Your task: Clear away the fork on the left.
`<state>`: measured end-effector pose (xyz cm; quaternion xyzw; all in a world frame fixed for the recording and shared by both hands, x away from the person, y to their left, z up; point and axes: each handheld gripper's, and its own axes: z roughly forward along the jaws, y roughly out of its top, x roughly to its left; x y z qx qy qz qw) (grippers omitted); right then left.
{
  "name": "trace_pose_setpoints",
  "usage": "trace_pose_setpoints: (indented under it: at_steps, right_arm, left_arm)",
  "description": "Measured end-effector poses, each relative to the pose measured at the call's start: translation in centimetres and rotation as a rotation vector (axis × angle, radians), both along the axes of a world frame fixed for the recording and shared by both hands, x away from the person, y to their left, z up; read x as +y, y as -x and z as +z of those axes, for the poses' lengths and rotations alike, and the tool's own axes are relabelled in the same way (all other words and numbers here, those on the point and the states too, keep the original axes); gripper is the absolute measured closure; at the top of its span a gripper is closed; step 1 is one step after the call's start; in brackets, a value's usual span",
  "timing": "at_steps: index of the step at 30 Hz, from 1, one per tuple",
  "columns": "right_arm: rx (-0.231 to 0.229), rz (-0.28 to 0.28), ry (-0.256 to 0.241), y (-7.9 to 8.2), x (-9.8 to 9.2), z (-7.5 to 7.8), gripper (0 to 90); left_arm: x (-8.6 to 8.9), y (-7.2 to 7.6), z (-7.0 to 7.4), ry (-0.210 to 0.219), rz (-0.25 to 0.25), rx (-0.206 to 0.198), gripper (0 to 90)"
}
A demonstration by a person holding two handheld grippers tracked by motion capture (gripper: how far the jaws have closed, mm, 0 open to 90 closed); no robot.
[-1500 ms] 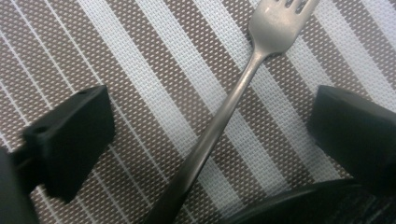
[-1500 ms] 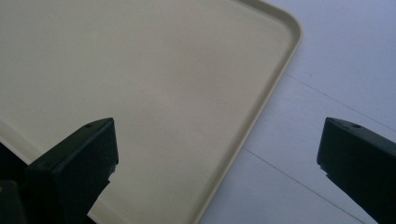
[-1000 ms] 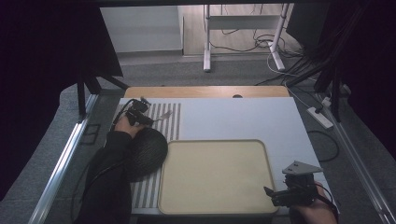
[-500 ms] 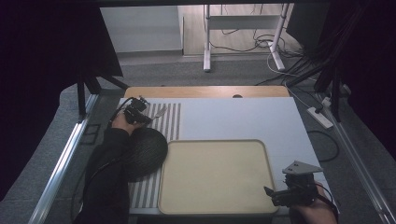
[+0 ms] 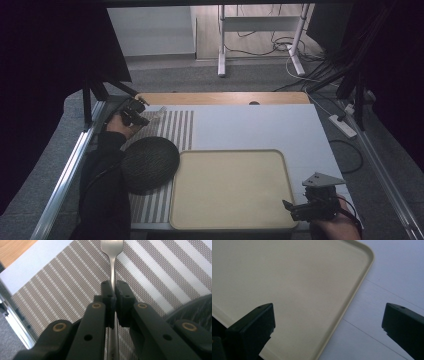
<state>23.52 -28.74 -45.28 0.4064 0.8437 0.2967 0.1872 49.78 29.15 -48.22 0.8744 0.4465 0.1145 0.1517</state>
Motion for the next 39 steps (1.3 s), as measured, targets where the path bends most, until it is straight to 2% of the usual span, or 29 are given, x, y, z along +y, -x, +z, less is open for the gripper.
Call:
trace_pose_setpoints:
  at_steps: [4,10,21,23,33,39]
  right_arm:
    - [0.000,0.000,0.001,0.0,0.0,0.0,0.0]
    - [-0.001,-0.001,0.002,0.0,0.0,0.0,0.0]
    - [-0.002,0.000,0.005,0.0,0.1,0.0,0.0]
    - [-0.002,0.000,0.008,0.0,0.1,0.0,0.0]
    - [-0.006,0.006,0.005,0.1,0.0,0.0,0.0]
    - [-0.007,0.006,0.004,0.1,0.1,0.0,0.0]
  left_arm:
    - [0.5,0.7,0.4,0.033,0.006,0.021,85.0]
    - [0.7,2.1,1.0,0.110,0.014,0.046,85.0]
    - [-0.6,5.6,0.7,0.197,-0.020,0.072,85.0]
    - [-0.9,6.1,0.7,0.188,-0.020,0.079,85.0]
    - [-2.1,9.3,0.8,0.217,-0.038,0.097,85.0]
    - [-3.1,11.5,1.3,0.234,-0.049,0.094,85.0]
